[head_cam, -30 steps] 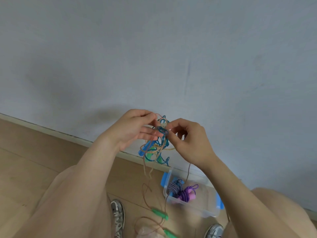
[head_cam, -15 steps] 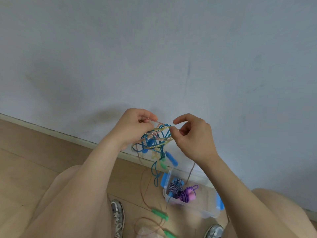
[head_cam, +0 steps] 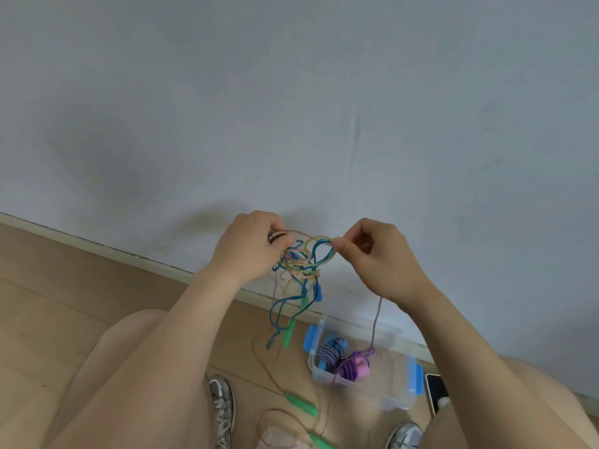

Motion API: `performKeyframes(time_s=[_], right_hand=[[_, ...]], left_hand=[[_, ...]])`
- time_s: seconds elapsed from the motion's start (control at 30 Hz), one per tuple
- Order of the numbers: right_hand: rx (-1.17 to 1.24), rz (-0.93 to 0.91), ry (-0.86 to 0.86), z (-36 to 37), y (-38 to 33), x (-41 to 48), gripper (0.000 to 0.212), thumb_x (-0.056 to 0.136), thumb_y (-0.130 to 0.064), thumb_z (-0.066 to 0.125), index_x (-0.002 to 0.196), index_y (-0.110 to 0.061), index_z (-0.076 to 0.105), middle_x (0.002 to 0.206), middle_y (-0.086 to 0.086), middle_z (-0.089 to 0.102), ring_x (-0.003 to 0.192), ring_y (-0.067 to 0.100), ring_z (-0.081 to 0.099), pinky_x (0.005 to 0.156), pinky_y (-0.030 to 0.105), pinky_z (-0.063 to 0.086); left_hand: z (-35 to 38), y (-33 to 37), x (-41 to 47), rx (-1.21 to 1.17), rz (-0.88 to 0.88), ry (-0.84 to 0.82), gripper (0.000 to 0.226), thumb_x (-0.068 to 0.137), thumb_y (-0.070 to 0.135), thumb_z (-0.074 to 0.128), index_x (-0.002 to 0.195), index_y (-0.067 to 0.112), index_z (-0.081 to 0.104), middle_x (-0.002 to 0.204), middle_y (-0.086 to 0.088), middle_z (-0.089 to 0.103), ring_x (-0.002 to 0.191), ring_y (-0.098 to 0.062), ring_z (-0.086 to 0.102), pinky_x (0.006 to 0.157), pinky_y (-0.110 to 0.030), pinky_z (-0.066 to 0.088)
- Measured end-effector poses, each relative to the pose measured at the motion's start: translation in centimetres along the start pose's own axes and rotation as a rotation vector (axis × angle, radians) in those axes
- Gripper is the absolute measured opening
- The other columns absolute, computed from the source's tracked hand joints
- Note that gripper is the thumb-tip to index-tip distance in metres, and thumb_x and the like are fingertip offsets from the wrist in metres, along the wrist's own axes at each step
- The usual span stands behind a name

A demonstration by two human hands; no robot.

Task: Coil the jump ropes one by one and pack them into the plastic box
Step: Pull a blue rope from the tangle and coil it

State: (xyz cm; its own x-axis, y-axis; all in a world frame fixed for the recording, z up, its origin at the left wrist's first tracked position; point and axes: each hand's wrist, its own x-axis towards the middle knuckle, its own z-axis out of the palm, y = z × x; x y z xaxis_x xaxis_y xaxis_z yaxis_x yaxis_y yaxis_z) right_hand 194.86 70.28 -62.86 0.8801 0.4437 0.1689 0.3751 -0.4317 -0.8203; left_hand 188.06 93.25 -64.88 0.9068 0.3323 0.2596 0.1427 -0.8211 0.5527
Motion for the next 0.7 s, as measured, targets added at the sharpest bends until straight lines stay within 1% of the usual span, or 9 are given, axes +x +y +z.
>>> performKeyframes(time_s=[0.1,0.17,0.2,0.3,0.37,0.47,0.6,0.63,0.7], right_hand=[[0.114,0.08,-0.132,0.7,0.1,-0.6,0.007,0.096,-0.015,0.072,0.093,-0.016,0.066,0.085,0.003,0.074,0.067,0.021,0.074,0.065,0.041,0.058],[0.079,0.084,-0.126,1.4,0.1,-0.8,0.016,0.093,-0.011,0.064,0.1,-0.026,0.065,0.097,0.001,0.07,0.073,0.026,0.073,0.072,0.047,0.06],[0.032,0.07,-0.124,1.7,0.0,-0.9,0.02,0.094,-0.016,0.062,0.105,-0.032,0.064,0.105,0.0,0.066,0.08,0.026,0.071,0.076,0.043,0.059],[-0.03,-0.008,-0.141,2.6,-0.5,-1.4,0.038,0.101,-0.037,0.06,0.138,-0.041,0.051,0.121,-0.001,0.051,0.1,0.009,0.057,0.08,0.014,0.041],[-0.097,-0.075,-0.153,3.4,-0.2,-1.6,0.049,0.102,-0.045,0.06,0.148,-0.04,0.045,0.121,-0.002,0.048,0.097,0.003,0.055,0.081,0.012,0.042],[-0.231,-0.139,-0.172,4.2,0.5,-1.2,0.028,0.102,-0.042,0.063,0.127,-0.032,0.07,0.115,-0.004,0.064,0.097,0.003,0.062,0.088,0.027,0.049],[-0.118,-0.146,-0.106,3.8,0.4,-0.6,0.021,0.099,-0.037,0.072,0.092,-0.02,0.082,0.084,-0.008,0.078,0.06,-0.007,0.06,0.061,0.011,0.038],[-0.065,-0.133,-0.082,3.5,0.3,-0.4,0.021,0.098,-0.037,0.075,0.088,-0.02,0.082,0.079,-0.008,0.077,0.059,-0.005,0.061,0.06,0.011,0.039],[0.053,-0.085,-0.045,3.2,0.3,-0.1,0.022,0.096,-0.035,0.077,0.081,-0.019,0.082,0.073,-0.008,0.077,0.065,0.002,0.067,0.066,0.019,0.049]], left_hand=[[0.0,0.6,-0.2,-0.003,0.055,-0.008,0.012,0.089,0.038,0.077,0.081,0.03,0.072,0.077,0.013,0.071,0.08,-0.017,0.066,0.074,-0.04,0.057],[-0.2,0.7,-0.2,-0.018,0.068,-0.004,0.012,0.086,0.036,0.08,0.079,0.03,0.073,0.073,0.014,0.07,0.074,-0.012,0.066,0.07,-0.036,0.057],[-0.4,0.9,-0.3,-0.008,0.073,-0.014,0.013,0.084,0.035,0.082,0.079,0.03,0.072,0.071,0.014,0.07,0.072,-0.01,0.065,0.068,-0.035,0.056],[-0.5,1.4,-0.7,-0.007,0.09,-0.115,0.016,0.079,0.033,0.084,0.077,0.03,0.069,0.068,0.014,0.069,0.067,-0.004,0.064,0.064,-0.033,0.055],[-0.3,1.7,-0.9,-0.03,0.101,-0.202,0.015,0.079,0.031,0.085,0.078,0.029,0.069,0.067,0.013,0.069,0.063,0.0,0.064,0.061,-0.028,0.052],[-0.3,2.1,-1.1,-0.07,0.125,-0.285,0.015,0.082,0.023,0.082,0.083,0.028,0.069,0.069,0.014,0.068,0.062,0.003,0.062,0.059,-0.018,0.044],[-1.0,2.4,-1.2,-0.219,0.085,-0.331,0.011,0.078,0.02,0.081,0.084,0.023,0.072,0.07,0.009,0.071,0.061,-0.003,0.062,0.062,-0.021,0.048],[-1.4,2.4,-1.2,-0.285,0.044,-0.355,0.009,0.078,0.025,0.078,0.084,0.021,0.074,0.069,0.01,0.07,0.06,-0.006,0.061,0.063,-0.024,0.049],[-2.1,2.5,-1.0,-0.476,-0.084,-0.423,0.024,0.084,0.029,0.068,0.089,0.007,0.074,0.07,0.002,0.063,0.063,-0.017,0.059,0.063,-0.034,0.054]])
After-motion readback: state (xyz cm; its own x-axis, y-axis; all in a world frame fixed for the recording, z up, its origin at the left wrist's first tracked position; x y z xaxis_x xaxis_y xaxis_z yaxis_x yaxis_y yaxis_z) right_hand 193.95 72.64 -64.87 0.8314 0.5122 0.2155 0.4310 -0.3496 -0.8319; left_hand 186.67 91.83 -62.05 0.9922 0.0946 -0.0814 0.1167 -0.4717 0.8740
